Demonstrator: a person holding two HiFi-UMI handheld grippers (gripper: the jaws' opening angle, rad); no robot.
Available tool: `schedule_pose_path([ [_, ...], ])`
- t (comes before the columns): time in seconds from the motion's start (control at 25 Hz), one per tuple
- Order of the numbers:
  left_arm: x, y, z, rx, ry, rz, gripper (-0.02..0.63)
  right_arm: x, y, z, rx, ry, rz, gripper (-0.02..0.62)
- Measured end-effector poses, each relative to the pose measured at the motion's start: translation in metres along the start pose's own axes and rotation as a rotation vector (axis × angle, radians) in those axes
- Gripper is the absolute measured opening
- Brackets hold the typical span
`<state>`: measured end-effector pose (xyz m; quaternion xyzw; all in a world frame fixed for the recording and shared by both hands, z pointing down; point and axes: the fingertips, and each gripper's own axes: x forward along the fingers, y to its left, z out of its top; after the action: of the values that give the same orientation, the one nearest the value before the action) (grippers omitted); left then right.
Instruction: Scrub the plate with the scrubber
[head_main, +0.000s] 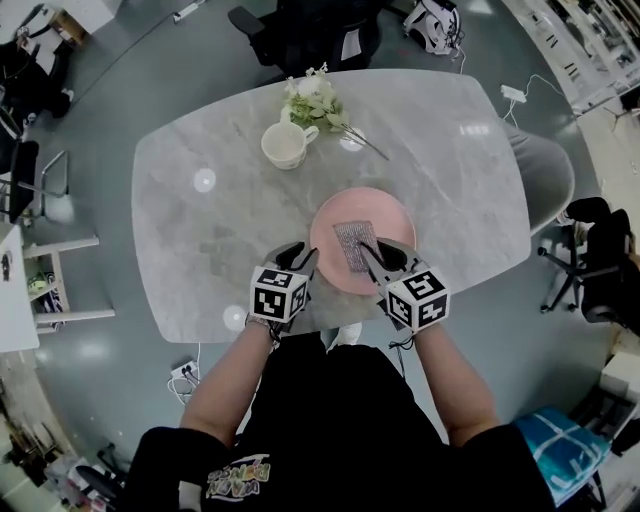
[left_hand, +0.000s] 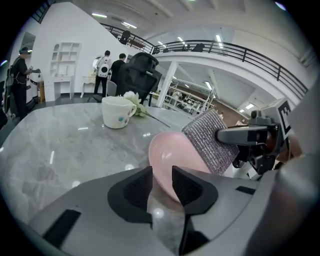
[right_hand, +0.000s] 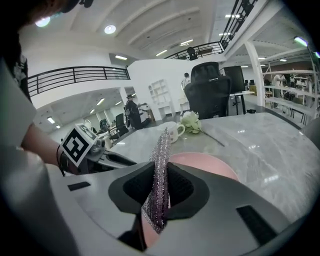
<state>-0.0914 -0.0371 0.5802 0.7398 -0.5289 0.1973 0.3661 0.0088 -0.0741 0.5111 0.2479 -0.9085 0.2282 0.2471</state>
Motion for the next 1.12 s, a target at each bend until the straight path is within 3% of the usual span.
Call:
schedule_pose_path([
  [0.72, 0.066, 0.02, -0.008, 0.007, 0.149, -0.046, 0.107, 0.076, -0.016, -0.022, -0.145, 0.25, 0.09, 0.074],
  [1.12, 0.07, 0.024, -0.004, -0.066, 0.111, 0.036, 0.054, 0.099, -0.022, -0.021, -0.377, 0.368, 0.08, 0.074],
])
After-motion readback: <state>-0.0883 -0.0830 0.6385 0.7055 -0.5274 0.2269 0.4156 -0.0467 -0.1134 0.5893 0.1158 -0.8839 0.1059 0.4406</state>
